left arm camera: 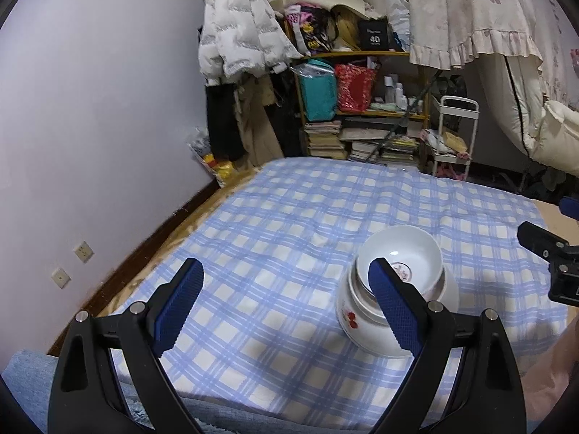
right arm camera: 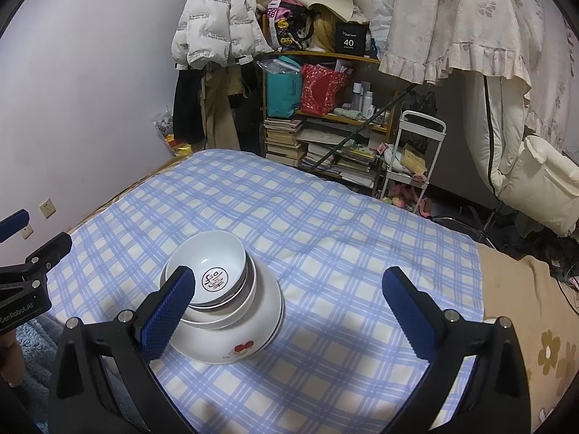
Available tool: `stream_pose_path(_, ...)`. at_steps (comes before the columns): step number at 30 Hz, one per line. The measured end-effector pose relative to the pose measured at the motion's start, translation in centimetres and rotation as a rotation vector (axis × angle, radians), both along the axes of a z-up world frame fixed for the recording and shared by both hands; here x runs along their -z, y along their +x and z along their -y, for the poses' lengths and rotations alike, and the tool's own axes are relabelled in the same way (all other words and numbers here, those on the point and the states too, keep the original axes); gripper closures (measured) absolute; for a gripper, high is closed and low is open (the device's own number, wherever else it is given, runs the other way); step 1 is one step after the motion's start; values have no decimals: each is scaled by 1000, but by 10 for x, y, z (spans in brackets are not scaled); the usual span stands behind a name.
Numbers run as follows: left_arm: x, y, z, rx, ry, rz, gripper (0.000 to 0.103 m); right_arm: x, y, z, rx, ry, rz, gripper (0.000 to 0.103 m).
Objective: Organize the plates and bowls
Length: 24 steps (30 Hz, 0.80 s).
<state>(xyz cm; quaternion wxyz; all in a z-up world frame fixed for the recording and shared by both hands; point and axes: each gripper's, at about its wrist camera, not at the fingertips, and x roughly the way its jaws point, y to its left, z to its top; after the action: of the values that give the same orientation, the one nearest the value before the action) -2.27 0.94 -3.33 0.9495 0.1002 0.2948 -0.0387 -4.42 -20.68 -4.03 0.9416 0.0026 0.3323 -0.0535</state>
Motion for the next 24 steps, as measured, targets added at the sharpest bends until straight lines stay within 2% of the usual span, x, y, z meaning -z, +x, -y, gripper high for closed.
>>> stream_pose_path(24, -3, -2, -2, 4, -13, 24, 12, -4, -2, 9, 1, -6, 19, 0)
